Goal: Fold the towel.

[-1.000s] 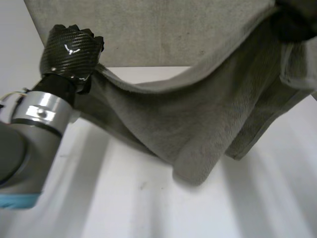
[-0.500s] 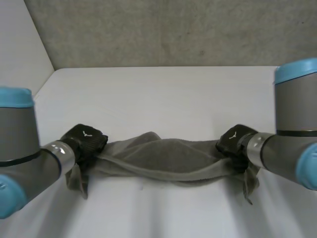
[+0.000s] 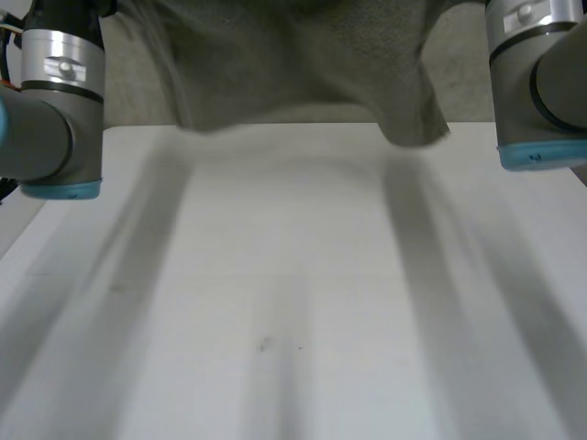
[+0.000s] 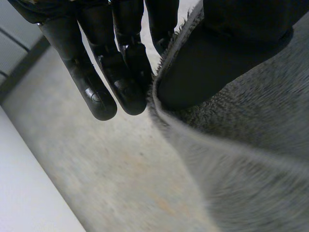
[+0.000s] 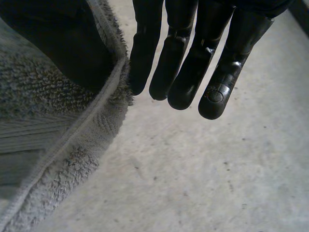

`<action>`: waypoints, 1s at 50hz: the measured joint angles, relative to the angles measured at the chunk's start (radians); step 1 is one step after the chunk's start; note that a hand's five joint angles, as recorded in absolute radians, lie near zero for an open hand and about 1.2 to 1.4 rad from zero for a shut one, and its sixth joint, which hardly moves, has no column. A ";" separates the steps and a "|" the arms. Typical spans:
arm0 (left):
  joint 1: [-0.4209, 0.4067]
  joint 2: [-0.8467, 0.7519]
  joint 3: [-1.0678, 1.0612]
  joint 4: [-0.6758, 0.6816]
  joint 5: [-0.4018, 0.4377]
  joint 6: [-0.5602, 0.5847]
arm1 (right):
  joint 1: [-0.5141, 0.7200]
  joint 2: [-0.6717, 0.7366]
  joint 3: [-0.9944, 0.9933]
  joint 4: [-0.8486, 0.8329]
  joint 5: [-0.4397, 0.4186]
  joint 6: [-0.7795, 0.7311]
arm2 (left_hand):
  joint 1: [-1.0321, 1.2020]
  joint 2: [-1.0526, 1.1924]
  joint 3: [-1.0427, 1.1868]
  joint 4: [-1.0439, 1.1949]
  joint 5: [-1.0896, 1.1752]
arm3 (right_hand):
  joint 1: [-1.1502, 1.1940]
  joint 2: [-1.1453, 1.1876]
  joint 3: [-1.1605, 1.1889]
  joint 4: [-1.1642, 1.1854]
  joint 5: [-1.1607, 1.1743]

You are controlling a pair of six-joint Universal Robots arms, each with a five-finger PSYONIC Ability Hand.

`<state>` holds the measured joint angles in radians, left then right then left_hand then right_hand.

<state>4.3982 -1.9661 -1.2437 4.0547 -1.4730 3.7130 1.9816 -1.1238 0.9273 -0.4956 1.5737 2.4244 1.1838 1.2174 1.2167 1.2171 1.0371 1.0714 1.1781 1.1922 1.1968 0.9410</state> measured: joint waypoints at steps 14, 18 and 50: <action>0.043 0.041 -0.248 -0.447 0.008 -0.117 | -0.016 -0.020 0.293 0.335 -0.175 -0.005 | 0.000 0.000 0.000 0.000 0.000 | 0.000 0.000 0.000 0.000 0.000; 0.044 0.017 -0.364 -0.487 0.012 -0.101 | -0.016 0.021 0.421 0.405 -0.217 -0.011 | 0.001 0.000 0.000 0.000 0.000 | 0.000 0.000 0.000 0.000 0.000; 0.074 -0.107 -0.511 -0.490 0.017 0.060 | -0.165 -0.054 0.730 0.432 -0.255 0.198 | -0.680 -0.718 -0.717 -0.720 -0.716 | 0.000 0.000 0.000 0.000 0.000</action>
<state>4.4725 -2.0734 -1.7543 3.5649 -1.4562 3.7733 1.8170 -1.1782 1.6570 -0.0634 1.3189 2.6225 0.5034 0.4990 0.5002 0.4970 0.3216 1.0714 1.1781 1.1923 1.1969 0.9411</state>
